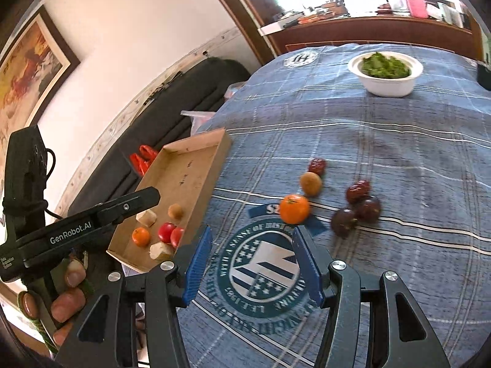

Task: Organize fruits
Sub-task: 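Move both open tools back over the remaining fruits, then grasp a mandarin orange with the left tool while the right grasps a dark purple plum, then carry the orange and the plum over the cardboard tray with both tools, then open the left tool to drop the orange while the right releases the plum, then move both open tools back over the remaining fruits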

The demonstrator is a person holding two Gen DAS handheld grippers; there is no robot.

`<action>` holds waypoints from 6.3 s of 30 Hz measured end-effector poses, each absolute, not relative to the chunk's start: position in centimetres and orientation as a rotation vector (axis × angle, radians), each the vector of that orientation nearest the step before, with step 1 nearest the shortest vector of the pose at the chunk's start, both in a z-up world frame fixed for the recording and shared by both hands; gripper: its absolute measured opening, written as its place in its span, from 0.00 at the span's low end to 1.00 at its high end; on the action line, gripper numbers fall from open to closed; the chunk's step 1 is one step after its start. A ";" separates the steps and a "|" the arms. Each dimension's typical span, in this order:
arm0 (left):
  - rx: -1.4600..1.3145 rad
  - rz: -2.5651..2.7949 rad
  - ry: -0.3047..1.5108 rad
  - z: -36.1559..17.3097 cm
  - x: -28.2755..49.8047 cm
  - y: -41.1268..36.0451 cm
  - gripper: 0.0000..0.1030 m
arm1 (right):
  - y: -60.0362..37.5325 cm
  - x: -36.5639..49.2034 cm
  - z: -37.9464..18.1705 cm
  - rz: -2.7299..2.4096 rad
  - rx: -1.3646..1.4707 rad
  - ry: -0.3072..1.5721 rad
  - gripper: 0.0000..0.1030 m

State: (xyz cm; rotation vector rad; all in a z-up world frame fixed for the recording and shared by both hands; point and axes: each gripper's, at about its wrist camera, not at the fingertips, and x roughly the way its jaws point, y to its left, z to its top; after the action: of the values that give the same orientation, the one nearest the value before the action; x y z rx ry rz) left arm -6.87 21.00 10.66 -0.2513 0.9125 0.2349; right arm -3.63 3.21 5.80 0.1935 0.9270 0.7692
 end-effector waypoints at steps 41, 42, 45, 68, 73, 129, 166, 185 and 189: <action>-0.180 0.048 1.126 1.4 2.0 13.8 0.47 | -0.9 3.4 -0.2 0.547 0.171 1.014 0.31; -0.189 0.039 1.130 1.1 2.4 13.8 0.47 | -0.9 3.5 -0.2 0.550 0.179 1.015 0.31; -0.181 0.043 1.114 1.0 3.0 13.7 0.46 | -0.9 4.0 -0.4 0.560 0.199 1.022 0.29; -0.122 0.138 1.015 3.7 -0.1 15.3 0.30 | -0.6 2.0 2.6 0.580 0.229 0.960 0.27; -0.112 0.182 0.986 4.9 -1.3 16.7 0.30 | 0.8 0.8 4.1 0.618 0.204 0.939 0.27; -0.313 0.571 0.978 5.1 -3.1 36.9 0.31 | 24.8 -0.6 3.1 0.960 -0.057 1.000 0.26; -0.277 0.578 0.951 7.9 -5.5 32.0 0.40 | 19.6 -2.1 5.1 0.949 -0.004 0.977 0.40; -0.171 0.460 0.939 9.4 -5.7 23.6 0.40 | 4.7 -2.7 4.1 0.743 0.162 0.972 0.40; -0.155 0.431 0.952 9.0 -5.5 22.3 0.40 | 2.7 -2.9 3.6 0.709 0.180 0.971 0.40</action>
State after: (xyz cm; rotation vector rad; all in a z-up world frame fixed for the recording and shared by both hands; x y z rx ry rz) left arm -5.51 22.25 8.98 -0.1550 0.9518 0.4311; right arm -2.90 2.67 3.62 0.1802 0.9705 0.7094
